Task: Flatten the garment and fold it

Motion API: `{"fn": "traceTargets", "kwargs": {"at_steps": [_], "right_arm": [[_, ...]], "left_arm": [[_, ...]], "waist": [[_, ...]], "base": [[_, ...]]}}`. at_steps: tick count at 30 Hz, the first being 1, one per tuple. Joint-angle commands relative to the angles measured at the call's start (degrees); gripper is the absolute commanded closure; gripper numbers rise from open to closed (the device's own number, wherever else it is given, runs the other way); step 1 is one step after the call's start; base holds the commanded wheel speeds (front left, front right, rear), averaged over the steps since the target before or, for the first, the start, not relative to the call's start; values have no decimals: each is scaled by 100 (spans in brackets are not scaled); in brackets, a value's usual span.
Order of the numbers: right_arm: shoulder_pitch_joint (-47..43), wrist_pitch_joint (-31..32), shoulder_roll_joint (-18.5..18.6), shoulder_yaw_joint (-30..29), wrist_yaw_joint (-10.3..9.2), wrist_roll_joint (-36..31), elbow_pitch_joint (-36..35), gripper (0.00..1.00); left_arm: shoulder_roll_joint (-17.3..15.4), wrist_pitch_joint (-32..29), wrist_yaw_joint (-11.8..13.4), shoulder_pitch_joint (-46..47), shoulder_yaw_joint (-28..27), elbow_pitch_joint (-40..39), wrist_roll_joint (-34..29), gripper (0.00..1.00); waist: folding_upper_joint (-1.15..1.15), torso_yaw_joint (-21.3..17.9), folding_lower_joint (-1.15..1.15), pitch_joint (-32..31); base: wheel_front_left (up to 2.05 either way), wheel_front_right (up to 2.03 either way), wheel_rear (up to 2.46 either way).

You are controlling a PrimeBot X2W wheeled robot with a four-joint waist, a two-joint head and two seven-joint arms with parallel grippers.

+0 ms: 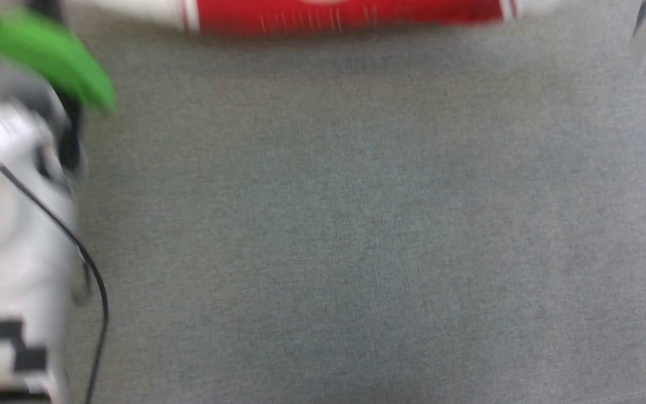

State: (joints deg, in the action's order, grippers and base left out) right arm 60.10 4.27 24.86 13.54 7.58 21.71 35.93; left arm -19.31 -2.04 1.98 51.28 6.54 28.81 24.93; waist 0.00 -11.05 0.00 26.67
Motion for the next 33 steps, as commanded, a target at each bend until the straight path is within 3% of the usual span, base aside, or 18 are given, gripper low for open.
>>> {"fn": "traceTargets", "kwargs": {"at_steps": [1,5,9,15,20,28,33], "right_arm": [[-379,24,74,17,-9,227,-118,100],[-1543,218,227,47,-9,656,-530,100],[-2717,581,300,-152,-9,842,-960,100],[-4295,1204,94,-926,-9,816,-1598,100],[-5274,1823,-369,-1805,-9,539,-2059,100],[-6281,2891,-1701,-3360,-9,-184,-2616,100],[-6364,3138,-2058,-3636,-9,-340,-2632,100]], "left_arm": [[30,-170,-33,-492,9,-70,132,100],[104,-757,-53,-1907,-33,-553,550,100],[227,-1186,98,-3227,-121,-1270,924,100],[319,-1682,446,-4827,-194,-2296,1232,100],[425,-2036,787,-5765,-142,-2969,1328,100],[527,-2310,1121,-6501,24,-3371,1295,100],[497,-2391,1194,-6567,101,-3367,1223,100]], "waist": [[0,176,0,-502],[0,197,0,-937],[0,206,0,-1268],[0,238,0,-1557],[0,299,0,-1658],[0,449,0,-1722],[0,477,0,-1741]], "base": [[0,0,0],[0,0,0],[0,0,0],[0,0,0],[0,0,0],[0,0,0],[0,0,0]]}}
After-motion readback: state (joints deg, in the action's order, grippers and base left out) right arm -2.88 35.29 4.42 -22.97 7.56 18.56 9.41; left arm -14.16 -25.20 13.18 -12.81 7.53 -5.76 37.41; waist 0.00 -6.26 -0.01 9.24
